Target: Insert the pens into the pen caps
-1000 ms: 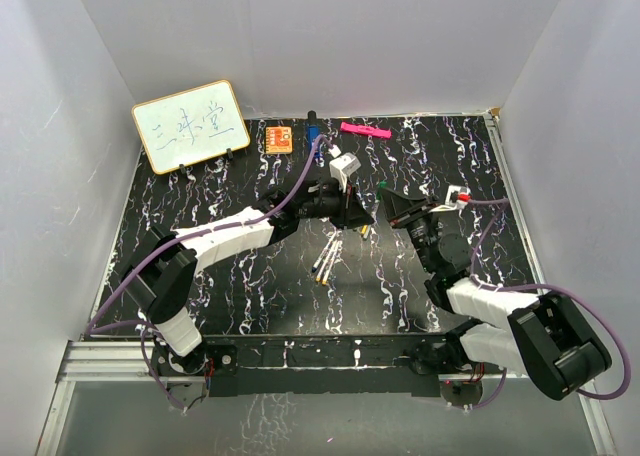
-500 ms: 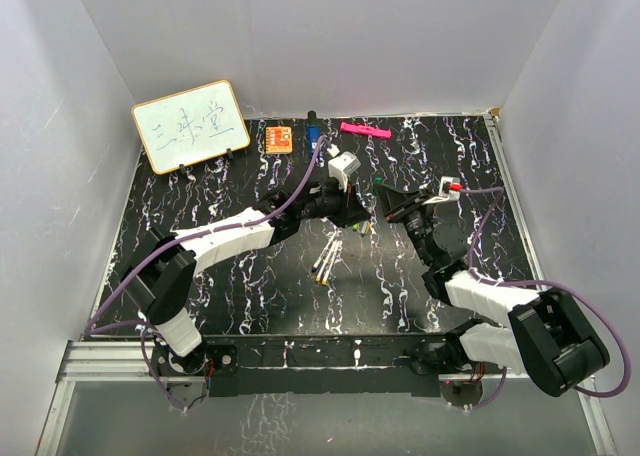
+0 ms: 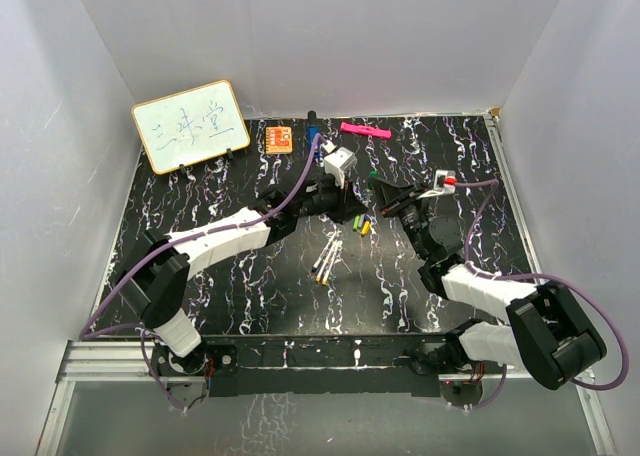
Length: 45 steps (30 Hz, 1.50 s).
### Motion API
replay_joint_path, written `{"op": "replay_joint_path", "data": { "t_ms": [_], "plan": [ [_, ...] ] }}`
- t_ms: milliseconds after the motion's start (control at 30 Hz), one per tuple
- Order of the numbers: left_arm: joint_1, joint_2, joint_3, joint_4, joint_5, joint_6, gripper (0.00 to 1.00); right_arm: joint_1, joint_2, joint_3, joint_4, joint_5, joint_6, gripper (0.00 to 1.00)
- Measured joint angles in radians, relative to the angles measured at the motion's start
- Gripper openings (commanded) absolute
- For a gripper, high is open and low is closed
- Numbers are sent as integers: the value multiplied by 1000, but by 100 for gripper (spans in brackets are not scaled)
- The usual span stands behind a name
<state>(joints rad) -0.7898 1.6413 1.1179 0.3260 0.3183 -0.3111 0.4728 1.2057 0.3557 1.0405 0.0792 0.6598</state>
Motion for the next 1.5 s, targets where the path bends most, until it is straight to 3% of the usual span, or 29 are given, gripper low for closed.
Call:
{"op": "replay_joint_path", "data": {
  "t_ms": [367, 467, 567, 600, 933, 1033, 1267, 1500],
  "plan": [
    [13, -8, 0, -24, -7, 24, 0, 27, 17, 21, -8, 29, -10, 3],
    [18, -16, 0, -36, -19, 27, 0, 38, 16, 63, -60, 42, -25, 21],
    [19, -29, 1, -37, -51, 35, 0, 54, 20, 113, -132, 42, -42, 58],
    [19, -33, 5, -35, -60, 39, 0, 64, 25, 127, -164, 41, -48, 65],
    [23, -28, 70, -244, -218, 85, 0, 79, -21, 181, -318, 153, -101, 86],
    [32, -3, 83, -336, -294, 93, 0, 79, -87, 178, -327, 208, -117, 97],
    [194, 58, 87, -467, -323, 48, 0, 46, -183, 151, -347, 281, -91, 98],
    [296, 163, 116, -556, -334, 18, 0, -165, -54, 186, -489, 101, 84, 98]
  ]
}}
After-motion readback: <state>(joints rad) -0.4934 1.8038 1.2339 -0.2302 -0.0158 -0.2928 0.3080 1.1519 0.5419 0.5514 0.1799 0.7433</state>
